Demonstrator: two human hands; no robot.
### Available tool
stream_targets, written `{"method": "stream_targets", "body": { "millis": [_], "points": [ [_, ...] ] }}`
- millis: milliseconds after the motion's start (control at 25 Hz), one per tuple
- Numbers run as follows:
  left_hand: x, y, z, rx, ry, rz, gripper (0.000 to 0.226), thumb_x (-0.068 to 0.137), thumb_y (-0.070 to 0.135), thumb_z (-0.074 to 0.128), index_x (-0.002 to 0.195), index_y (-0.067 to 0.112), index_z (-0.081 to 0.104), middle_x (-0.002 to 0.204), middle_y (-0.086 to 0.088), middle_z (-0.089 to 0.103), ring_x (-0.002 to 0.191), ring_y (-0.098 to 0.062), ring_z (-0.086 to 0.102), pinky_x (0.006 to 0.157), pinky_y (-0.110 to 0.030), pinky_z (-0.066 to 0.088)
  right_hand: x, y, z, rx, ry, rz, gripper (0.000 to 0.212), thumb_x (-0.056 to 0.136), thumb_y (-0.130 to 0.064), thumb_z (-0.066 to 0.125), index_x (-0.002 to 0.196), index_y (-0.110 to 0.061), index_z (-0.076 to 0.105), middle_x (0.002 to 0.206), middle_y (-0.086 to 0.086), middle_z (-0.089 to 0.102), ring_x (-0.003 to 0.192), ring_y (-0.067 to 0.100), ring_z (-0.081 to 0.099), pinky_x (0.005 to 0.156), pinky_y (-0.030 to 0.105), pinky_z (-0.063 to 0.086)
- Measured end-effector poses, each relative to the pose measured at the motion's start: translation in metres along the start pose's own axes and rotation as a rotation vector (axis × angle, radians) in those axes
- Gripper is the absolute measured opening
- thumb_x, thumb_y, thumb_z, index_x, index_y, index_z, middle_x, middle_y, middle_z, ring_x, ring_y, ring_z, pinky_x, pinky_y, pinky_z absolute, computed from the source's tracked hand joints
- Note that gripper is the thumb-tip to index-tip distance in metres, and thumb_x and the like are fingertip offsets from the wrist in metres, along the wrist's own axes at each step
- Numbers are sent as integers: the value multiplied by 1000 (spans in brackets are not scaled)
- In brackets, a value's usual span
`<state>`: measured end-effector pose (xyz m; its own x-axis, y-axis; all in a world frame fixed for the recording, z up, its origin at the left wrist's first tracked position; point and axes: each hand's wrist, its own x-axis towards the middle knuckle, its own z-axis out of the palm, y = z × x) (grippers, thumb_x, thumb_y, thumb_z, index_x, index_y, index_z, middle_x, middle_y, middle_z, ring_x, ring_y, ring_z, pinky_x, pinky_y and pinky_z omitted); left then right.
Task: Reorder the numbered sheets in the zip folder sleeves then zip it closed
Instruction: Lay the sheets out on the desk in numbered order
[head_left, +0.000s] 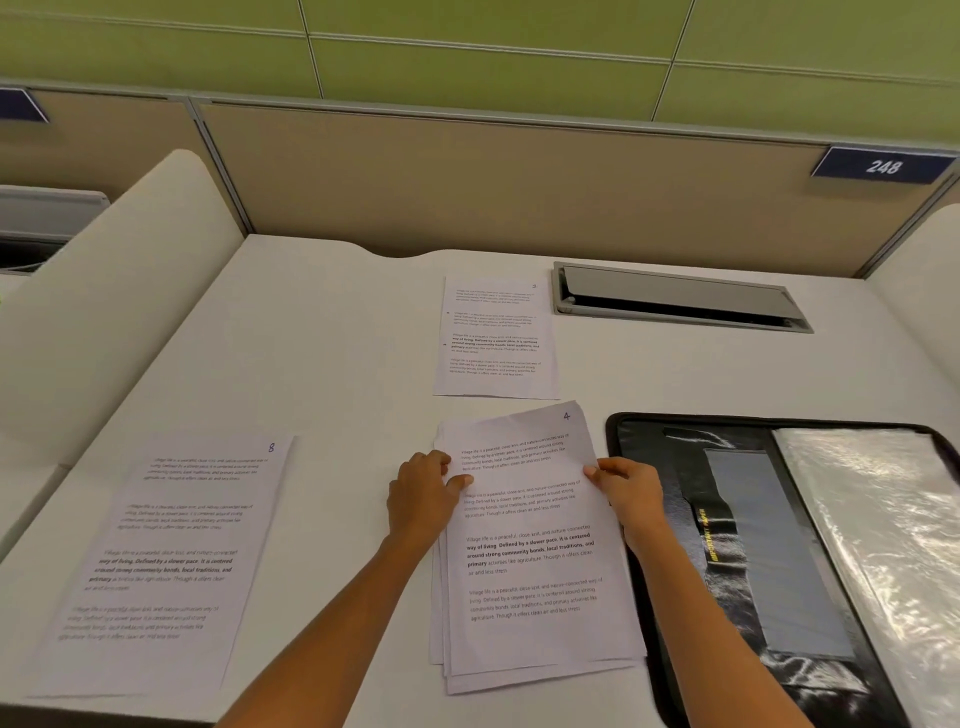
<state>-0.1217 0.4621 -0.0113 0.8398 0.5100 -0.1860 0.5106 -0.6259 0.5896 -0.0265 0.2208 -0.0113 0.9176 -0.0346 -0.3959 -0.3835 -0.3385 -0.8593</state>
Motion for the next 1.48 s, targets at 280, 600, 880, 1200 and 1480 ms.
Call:
{"method": "stream_targets", "body": {
  "millis": [280, 600, 880, 1200, 1480],
  "points": [
    [1, 12, -1, -52, 28, -25, 47, 86, 46, 66, 121, 17, 57, 114, -1, 60, 100, -17, 60, 84, -37, 54, 6, -8, -6, 128, -102, -3, 11, 88, -14, 68, 97, -8, 71, 89, 11, 74, 82, 30, 71, 69, 38, 59],
    [5, 23, 3, -140, 10, -93, 44, 86, 46, 66, 116, 15, 56, 111, -2, 60, 95, -20, 62, 79, -36, 55, 19, -17, -14, 231, -171, 41, 21, 88, -12, 68, 107, -4, 68, 98, 14, 73, 90, 32, 70, 83, 46, 58],
    [10, 32, 9, -274, 24, -184, 21, 93, 25, 62, 107, 10, 64, 101, -4, 68, 86, -18, 61, 75, -30, 48, 33, -22, -19, 285, -186, 69, 20, 88, -11, 68, 106, -4, 67, 99, 15, 72, 92, 34, 69, 77, 43, 58],
    [15, 31, 14, -445, 60, -277, 6, 92, 17, 62, 94, 15, 67, 92, -3, 69, 91, -25, 65, 87, -39, 53, 44, -22, -21, 315, -245, 93, 25, 85, -10, 72, 108, -1, 65, 102, 15, 72, 95, 32, 69, 87, 46, 57],
    [19, 29, 16, -485, 79, -315, 8, 92, 16, 62, 96, 14, 69, 95, -5, 71, 91, -25, 66, 89, -42, 53, 46, -21, -22, 303, -312, 120, 20, 86, -6, 69, 104, 1, 65, 99, 15, 72, 89, 29, 70, 79, 40, 59]
  ]
}}
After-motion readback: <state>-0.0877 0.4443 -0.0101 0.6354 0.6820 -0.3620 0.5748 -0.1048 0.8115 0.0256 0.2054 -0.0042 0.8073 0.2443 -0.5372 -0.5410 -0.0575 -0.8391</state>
